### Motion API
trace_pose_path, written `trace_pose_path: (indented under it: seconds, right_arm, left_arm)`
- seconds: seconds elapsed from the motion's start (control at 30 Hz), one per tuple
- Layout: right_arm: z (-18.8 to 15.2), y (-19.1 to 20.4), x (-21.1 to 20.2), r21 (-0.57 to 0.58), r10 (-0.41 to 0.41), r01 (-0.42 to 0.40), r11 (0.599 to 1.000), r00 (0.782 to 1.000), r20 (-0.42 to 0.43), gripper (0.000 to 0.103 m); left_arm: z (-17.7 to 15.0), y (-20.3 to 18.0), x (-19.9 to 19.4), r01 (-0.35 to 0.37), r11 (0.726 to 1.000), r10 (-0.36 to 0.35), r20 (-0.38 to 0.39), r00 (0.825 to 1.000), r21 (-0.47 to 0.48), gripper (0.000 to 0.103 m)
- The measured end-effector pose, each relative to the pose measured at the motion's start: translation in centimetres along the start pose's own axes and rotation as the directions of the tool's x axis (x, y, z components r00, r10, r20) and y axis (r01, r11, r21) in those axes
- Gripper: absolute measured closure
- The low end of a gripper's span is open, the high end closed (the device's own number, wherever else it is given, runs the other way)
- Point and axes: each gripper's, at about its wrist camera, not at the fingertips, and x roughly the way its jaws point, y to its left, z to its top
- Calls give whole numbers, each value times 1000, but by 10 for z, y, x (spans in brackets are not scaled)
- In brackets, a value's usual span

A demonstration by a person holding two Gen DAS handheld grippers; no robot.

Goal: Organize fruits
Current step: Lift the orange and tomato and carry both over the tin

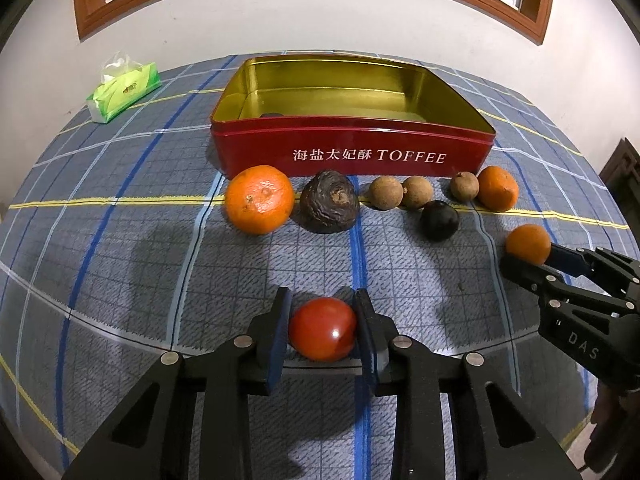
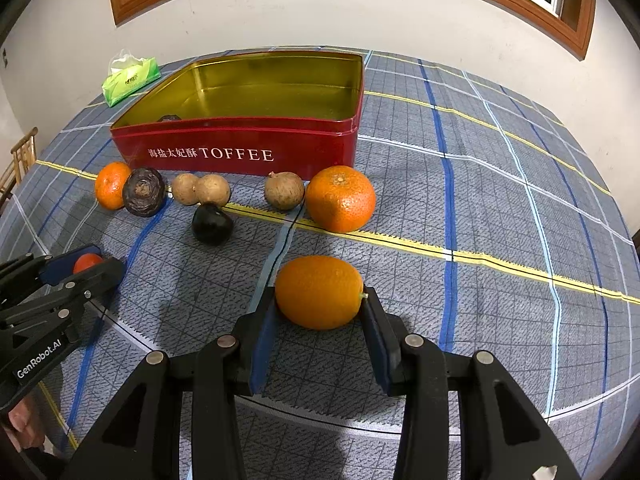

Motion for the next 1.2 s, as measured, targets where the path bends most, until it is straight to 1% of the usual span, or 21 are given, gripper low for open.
trace_pose_path:
  seconds: [0.33, 0.83, 1.2]
  right_arm:
    - [0, 0, 0, -2, -1, 1, 1000, 1000, -2, 65]
    - [6, 7, -6, -10, 25, -25, 1000, 1000, -7, 65]
    - [23, 10, -12, -21, 41, -41, 999, 999, 8, 65]
  left_arm:
    - [-3, 3, -4, -8, 1000, 8, 4, 1000, -7, 71]
    - [6, 12, -6, 2, 1000, -1, 14, 1000, -27, 71]
    - [25, 15, -10, 6, 1000, -5, 35, 999, -29, 71]
